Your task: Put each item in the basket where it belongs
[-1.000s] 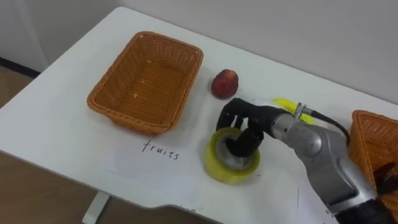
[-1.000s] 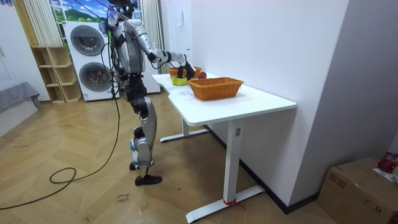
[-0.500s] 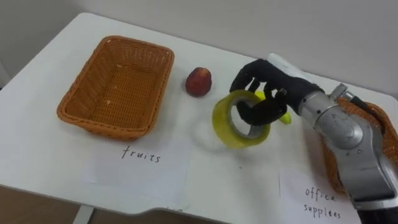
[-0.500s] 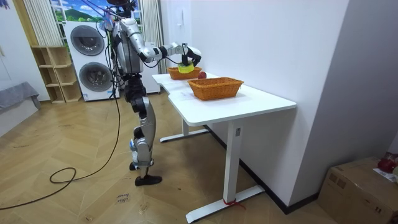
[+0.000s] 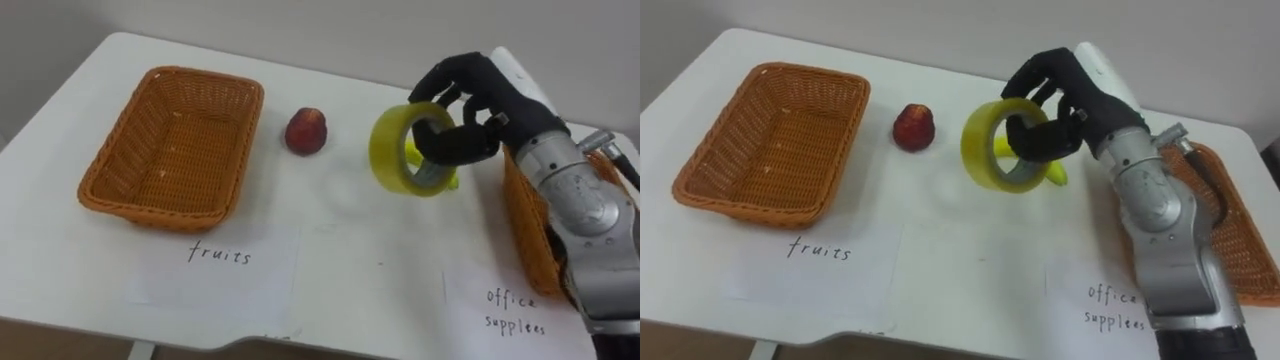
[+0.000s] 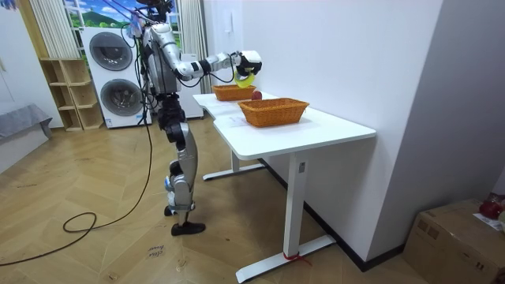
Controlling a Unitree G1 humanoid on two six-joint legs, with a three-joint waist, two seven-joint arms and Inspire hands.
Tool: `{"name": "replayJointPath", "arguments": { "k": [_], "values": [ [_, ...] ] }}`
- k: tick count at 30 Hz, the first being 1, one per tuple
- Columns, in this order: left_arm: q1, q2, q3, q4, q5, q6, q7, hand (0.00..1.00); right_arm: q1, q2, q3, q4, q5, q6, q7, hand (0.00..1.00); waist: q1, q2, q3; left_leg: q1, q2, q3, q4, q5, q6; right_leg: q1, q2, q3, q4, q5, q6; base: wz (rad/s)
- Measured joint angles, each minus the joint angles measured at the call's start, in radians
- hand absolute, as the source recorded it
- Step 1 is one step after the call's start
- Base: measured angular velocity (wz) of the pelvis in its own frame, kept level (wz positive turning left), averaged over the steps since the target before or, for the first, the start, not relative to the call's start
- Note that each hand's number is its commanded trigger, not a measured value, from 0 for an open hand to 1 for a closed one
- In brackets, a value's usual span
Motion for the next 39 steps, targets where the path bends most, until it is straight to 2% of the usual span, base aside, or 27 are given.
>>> {"name": "replayJointPath", "arguments": {
  "k": [6, 9, 13, 17, 21, 23, 28, 32, 35, 39],
  "values": [
    [0.009, 0.006, 0.021, 0.000, -0.002, -0.001, -0.005, 0.00, 0.000, -0.030, -0.044, 0.044, 0.037, -0.010, -0.092, 1.00, -0.016, 0.001, -0.0004, 0.008, 0.000, 0.001, 0.001, 0.000, 0.000, 0.008, -0.001, 0.007, 0.001, 0.000, 0.000, 0.00],
    [0.012, 0.006, 0.021, 0.005, -0.003, -0.006, -0.020, 0.00, 0.000, -0.030, -0.050, 0.086, 0.052, -0.022, -0.116, 1.00, -0.025, 0.002, -0.0019, 0.022, 0.009, 0.015, -0.001, 0.000, 0.000, 0.017, -0.001, 0.014, 0.001, 0.000, 0.000, -0.07],
    [0.018, 0.006, 0.026, 0.003, 0.000, -0.005, -0.024, 0.00, 0.000, -0.031, -0.082, 0.157, 0.093, -0.036, -0.151, 1.00, -0.044, -0.001, -0.0043, 0.017, 0.009, 0.017, 0.001, -0.002, -0.001, 0.015, -0.001, 0.013, 0.001, 0.000, 0.000, 0.00],
    [0.024, 0.007, 0.036, -0.009, -0.012, 0.002, -0.025, 0.00, -0.001, -0.040, -0.145, 0.260, 0.113, -0.022, -0.208, 1.00, -0.053, -0.002, -0.0070, 0.017, 0.008, 0.023, 0.001, -0.002, 0.000, 0.013, -0.001, 0.015, 0.001, 0.000, 0.000, -0.04],
    [0.042, 0.007, 0.037, -0.019, -0.021, 0.016, -0.025, 0.00, -0.001, -0.056, -0.151, 0.310, 0.115, -0.012, -0.238, 1.00, -0.073, 0.012, -0.0151, 0.019, 0.009, 0.027, 0.002, -0.002, 0.000, 0.010, 0.001, 0.020, 0.002, 0.000, 0.000, -0.04],
    [0.048, 0.005, 0.042, -0.039, -0.020, 0.016, -0.025, 0.00, -0.001, -0.066, -0.152, 0.336, 0.117, -0.011, -0.245, 1.00, -0.073, 0.014, -0.0160, 0.019, 0.011, 0.028, 0.001, -0.002, 0.000, 0.008, 0.001, 0.026, 0.002, 0.000, 0.000, -0.05],
    [0.043, -0.001, 0.067, -0.036, -0.020, 0.014, -0.023, 0.00, -0.001, -0.087, -0.156, 0.387, 0.170, -0.011, -0.256, 1.00, -0.070, 0.012, -0.0149, 0.027, 0.012, 0.043, -0.001, -0.001, -0.001, 0.001, 0.002, 0.030, 0.009, 0.000, 0.000, -0.07],
    [0.045, 0.000, 0.081, -0.027, -0.021, 0.015, -0.021, 0.00, -0.001, -0.099, -0.158, 0.447, 0.191, -0.011, -0.265, 1.00, -0.075, -0.004, -0.0071, 0.028, 0.011, 0.043, -0.001, -0.002, 0.000, -0.001, 0.000, 0.032, 0.016, 0.000, 0.000, 0.00],
    [0.048, 0.000, 0.102, -0.024, -0.020, 0.015, -0.021, 0.00, -0.001, -0.108, -0.169, 0.479, 0.191, -0.011, -0.267, 1.00, -0.083, -0.012, -0.0083, 0.018, 0.011, 0.043, 0.001, -0.003, 0.001, -0.004, 0.001, 0.037, 0.015, 0.000, 0.000, 0.00],
    [0.051, 0.003, 0.110, -0.024, -0.020, 0.015, -0.023, 0.00, -0.001, -0.122, -0.199, 0.513, 0.194, -0.015, -0.288, 1.00, -0.093, -0.010, -0.0077, 0.018, 0.011, 0.050, 0.001, -0.003, 0.001, -0.005, 0.001, 0.039, 0.015, 0.000, 0.000, -0.02]
  ]
}}
